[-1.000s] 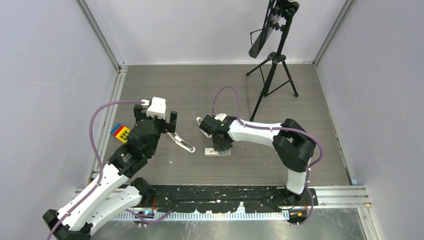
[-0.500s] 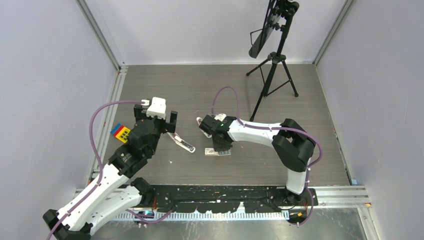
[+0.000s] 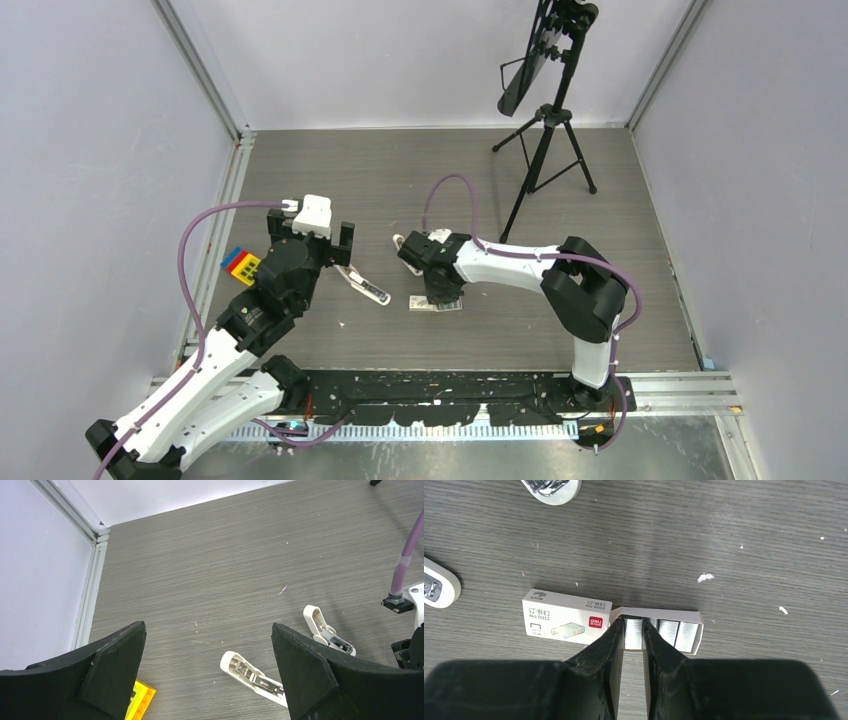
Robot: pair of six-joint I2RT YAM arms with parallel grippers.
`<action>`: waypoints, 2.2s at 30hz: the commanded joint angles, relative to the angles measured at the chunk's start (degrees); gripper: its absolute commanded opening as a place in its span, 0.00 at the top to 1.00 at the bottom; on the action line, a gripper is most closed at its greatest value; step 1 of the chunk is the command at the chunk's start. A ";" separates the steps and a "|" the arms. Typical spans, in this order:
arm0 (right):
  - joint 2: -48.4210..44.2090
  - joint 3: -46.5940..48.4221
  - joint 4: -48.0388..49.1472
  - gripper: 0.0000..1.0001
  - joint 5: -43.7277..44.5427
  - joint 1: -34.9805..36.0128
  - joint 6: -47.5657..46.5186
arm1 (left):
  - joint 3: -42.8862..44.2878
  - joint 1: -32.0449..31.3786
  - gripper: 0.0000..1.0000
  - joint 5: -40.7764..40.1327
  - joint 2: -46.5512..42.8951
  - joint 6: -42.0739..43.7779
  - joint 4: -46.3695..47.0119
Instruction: Load the staples into the stapler
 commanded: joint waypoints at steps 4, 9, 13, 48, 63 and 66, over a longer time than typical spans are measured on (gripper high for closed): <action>-0.37 -0.46 0.63 0.81 0.75 0.33 0.50 | -0.34 0.02 0.01 0.38 -0.72 0.59 3.04; -2.16 0.20 -0.47 0.83 1.51 0.33 0.50 | -0.34 0.02 0.01 0.38 -0.68 0.59 3.04; -4.03 1.39 -2.32 0.82 2.26 0.32 -0.44 | -0.34 0.02 0.01 0.38 -0.88 0.59 3.04; -0.81 4.59 20.68 0.83 -4.01 -3.13 -37.75 | -0.60 0.02 0.01 0.21 -3.44 0.59 3.48; 4.14 5.10 26.68 0.83 -6.00 -5.13 -42.23 | -1.47 0.02 0.01 0.02 -4.07 1.26 4.75; 4.61 5.32 27.21 0.83 -7.13 -5.38 -42.38 | -1.50 0.02 0.01 0.16 -4.16 1.24 4.80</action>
